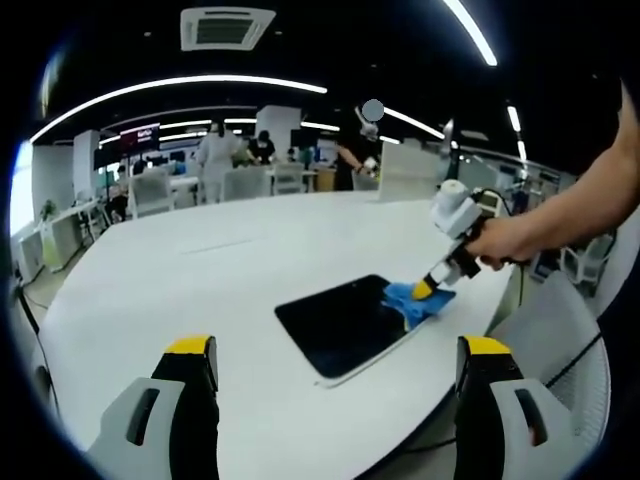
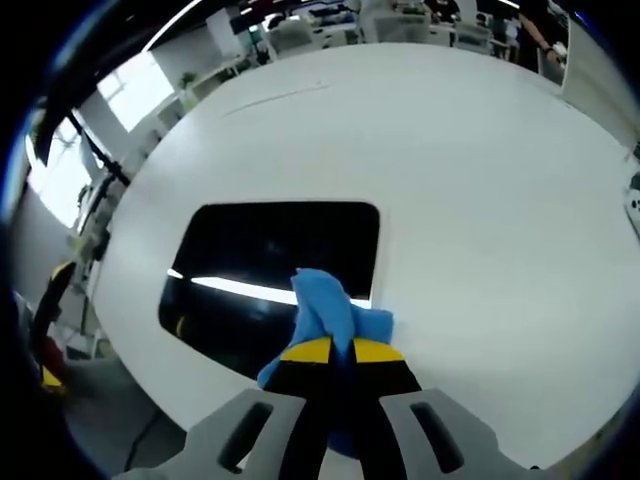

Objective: Wipe the mirror surface with the cleaning cloth until all visible marks leave the cleaned area.

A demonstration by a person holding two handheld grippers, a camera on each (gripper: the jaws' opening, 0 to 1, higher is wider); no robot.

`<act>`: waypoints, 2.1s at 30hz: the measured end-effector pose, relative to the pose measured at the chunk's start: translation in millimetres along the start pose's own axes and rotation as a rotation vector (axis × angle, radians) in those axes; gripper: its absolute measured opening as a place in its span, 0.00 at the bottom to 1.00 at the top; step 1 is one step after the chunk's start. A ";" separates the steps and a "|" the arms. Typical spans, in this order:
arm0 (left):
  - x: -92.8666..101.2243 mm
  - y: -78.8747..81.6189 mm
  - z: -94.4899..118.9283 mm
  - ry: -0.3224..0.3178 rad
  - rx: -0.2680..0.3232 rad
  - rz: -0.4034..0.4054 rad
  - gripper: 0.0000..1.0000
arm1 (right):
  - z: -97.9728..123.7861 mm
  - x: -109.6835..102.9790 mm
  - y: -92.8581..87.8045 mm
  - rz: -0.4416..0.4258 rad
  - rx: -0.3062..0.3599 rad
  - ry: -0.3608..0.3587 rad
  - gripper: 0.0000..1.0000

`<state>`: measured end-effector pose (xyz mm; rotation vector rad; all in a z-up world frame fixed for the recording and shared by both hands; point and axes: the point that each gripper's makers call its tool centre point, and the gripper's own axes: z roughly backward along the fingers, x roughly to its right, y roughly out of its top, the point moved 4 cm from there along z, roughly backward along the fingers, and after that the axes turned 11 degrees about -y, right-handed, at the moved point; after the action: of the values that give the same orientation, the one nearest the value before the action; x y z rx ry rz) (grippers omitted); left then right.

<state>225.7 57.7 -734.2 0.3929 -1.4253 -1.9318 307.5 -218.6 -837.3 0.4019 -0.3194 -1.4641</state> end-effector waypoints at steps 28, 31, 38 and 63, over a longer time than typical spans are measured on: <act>3.8 1.1 -1.3 -0.020 0.002 0.005 0.99 | 2.9 -14.6 -0.2 -0.005 -0.003 0.018 0.00; 3.3 1.4 -1.3 -0.021 0.005 0.006 0.99 | 2.9 -15.4 -0.2 -0.007 -0.004 0.015 0.00; 2.6 1.6 -1.2 -0.018 0.007 0.008 0.99 | -0.1 -17.9 1.0 -0.013 -0.004 0.019 0.00; 4.8 0.1 -1.9 -0.037 -0.001 0.016 0.99 | -2.3 -44.9 3.6 -0.016 -0.011 0.043 0.00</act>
<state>223.4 53.0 -734.0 0.3454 -1.4466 -1.9365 307.9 -173.5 -836.2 0.4272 -0.2738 -1.4699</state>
